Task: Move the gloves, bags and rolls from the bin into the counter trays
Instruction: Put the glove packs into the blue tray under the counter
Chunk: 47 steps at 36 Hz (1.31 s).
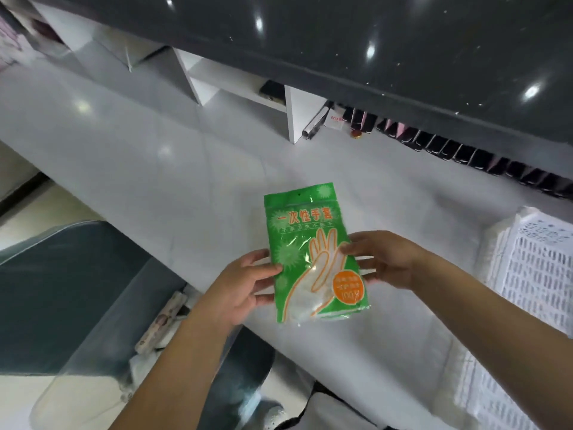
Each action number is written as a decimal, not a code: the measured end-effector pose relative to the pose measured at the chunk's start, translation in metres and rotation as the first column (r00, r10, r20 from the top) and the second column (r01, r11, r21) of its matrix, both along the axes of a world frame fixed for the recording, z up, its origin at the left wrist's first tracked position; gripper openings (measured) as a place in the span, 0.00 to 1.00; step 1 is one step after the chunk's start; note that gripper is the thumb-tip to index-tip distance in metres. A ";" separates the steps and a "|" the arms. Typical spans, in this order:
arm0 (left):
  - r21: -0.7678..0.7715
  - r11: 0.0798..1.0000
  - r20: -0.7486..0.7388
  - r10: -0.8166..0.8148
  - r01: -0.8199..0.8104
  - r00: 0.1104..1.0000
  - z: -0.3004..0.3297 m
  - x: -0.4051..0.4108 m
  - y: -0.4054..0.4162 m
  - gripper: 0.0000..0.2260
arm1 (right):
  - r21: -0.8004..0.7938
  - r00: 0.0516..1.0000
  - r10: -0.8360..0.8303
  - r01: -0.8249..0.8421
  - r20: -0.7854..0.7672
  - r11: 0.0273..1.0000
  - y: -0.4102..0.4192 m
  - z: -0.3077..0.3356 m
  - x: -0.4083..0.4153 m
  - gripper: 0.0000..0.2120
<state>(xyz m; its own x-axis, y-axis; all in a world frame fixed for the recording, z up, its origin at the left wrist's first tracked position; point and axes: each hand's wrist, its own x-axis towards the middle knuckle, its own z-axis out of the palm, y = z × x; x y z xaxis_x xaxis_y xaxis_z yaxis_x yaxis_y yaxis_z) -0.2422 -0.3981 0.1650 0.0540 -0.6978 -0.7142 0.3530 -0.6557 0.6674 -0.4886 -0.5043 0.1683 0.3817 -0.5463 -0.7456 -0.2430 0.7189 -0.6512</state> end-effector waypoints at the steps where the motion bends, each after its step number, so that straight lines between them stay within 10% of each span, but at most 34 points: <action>1: -0.027 1.000 -0.004 -0.004 0.003 1.000 0.001 0.000 0.007 0.20 | -0.003 0.999 -0.010 0.010 0.031 1.000 0.009 0.003 -0.002 0.14; 7: -0.186 0.981 -0.060 -0.072 0.060 0.996 0.010 0.004 0.047 0.21 | 0.027 0.977 -0.102 0.099 0.189 0.995 0.071 0.023 -0.016 0.16; 25: -0.367 0.848 -0.181 -0.468 0.383 0.865 -0.006 -0.051 0.175 0.28 | -0.268 0.903 -0.427 0.398 -0.055 0.877 0.318 0.069 -0.063 0.14; 47: -0.549 0.555 0.053 -0.723 0.625 0.688 0.067 -0.337 0.262 0.23 | -0.521 0.646 -0.721 0.718 0.251 0.462 0.507 0.103 -0.310 0.18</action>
